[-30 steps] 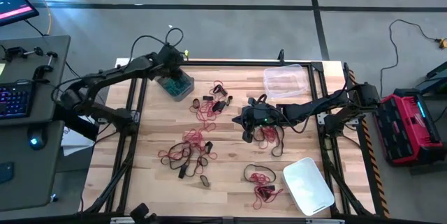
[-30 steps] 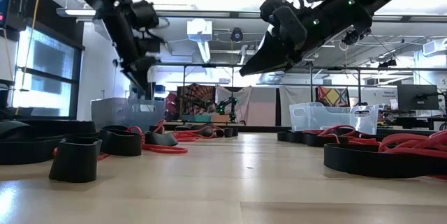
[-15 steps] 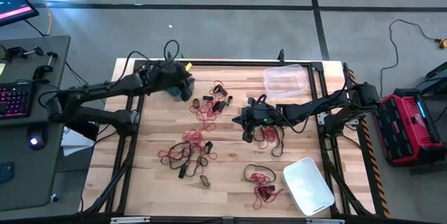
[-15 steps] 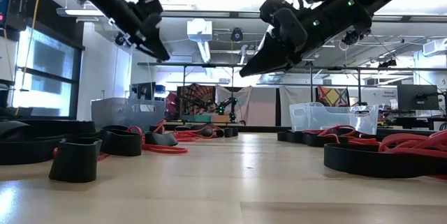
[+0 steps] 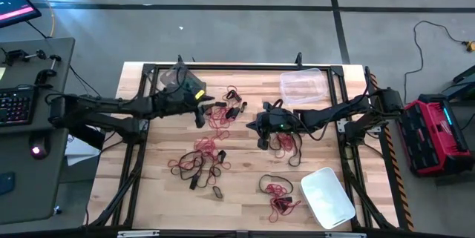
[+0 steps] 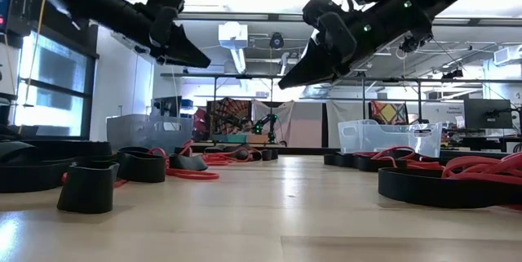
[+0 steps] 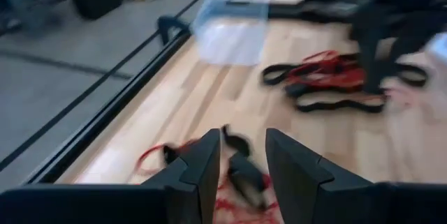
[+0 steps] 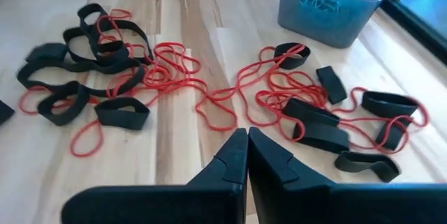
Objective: Sort rubber bands into baskets
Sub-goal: Put the red rubber band into the transparent bin
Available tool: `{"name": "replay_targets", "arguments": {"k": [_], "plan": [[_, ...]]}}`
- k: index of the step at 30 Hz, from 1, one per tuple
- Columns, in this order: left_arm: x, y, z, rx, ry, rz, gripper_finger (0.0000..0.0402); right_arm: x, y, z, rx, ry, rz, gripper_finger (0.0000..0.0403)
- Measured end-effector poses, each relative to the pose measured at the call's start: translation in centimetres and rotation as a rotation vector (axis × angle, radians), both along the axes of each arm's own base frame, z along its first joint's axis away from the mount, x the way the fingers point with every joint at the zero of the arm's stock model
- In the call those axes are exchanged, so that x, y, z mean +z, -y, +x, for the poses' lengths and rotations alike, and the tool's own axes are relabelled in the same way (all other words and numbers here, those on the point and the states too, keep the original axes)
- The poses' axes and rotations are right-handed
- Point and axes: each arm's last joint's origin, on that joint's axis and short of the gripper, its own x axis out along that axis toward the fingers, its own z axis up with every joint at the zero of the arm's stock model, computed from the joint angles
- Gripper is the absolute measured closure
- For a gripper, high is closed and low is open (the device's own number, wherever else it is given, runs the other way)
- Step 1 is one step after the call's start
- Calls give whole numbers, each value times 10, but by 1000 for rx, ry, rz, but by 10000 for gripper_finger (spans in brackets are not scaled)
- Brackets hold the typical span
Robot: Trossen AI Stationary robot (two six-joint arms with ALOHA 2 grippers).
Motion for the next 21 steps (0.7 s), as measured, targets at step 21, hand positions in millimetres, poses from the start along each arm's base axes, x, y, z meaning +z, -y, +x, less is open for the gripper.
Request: {"name": "replay_targets", "arguments": {"k": [21], "plan": [[-40, 24, -21, -118, 126, 86, 308, 4, 17, 2, -18, 35, -99, 402]]}}
